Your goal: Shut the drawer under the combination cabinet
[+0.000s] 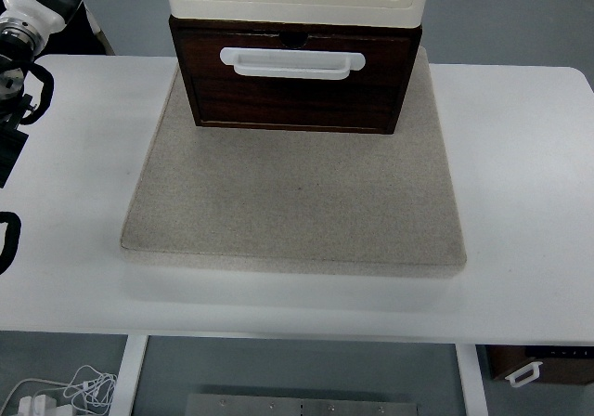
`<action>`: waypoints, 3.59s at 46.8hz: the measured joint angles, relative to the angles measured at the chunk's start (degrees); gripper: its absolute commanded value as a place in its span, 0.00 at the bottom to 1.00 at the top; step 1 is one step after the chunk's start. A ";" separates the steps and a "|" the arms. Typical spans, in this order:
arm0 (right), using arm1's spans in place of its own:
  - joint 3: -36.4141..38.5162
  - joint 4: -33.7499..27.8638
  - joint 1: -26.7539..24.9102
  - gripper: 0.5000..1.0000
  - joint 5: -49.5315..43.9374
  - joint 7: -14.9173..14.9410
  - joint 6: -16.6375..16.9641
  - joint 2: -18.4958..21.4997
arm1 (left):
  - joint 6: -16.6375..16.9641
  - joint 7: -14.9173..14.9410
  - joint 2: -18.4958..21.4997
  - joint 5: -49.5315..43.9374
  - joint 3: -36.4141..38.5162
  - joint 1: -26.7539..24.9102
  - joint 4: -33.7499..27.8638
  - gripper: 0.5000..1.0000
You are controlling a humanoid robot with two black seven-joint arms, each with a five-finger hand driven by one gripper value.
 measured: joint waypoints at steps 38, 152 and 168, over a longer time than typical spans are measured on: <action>0.02 0.00 0.00 0.90 0.00 0.00 0.00 0.00 | 0.00 0.01 0.00 -0.09 -0.07 -0.24 -0.10 1.00; 0.01 0.02 0.00 0.90 0.01 0.00 0.00 0.00 | -0.35 0.01 0.00 -2.46 -0.08 -1.10 -0.10 1.00; 0.00 0.02 0.00 0.90 0.01 0.00 0.00 0.00 | -0.10 0.01 0.00 -2.31 -0.05 -1.10 -0.02 1.00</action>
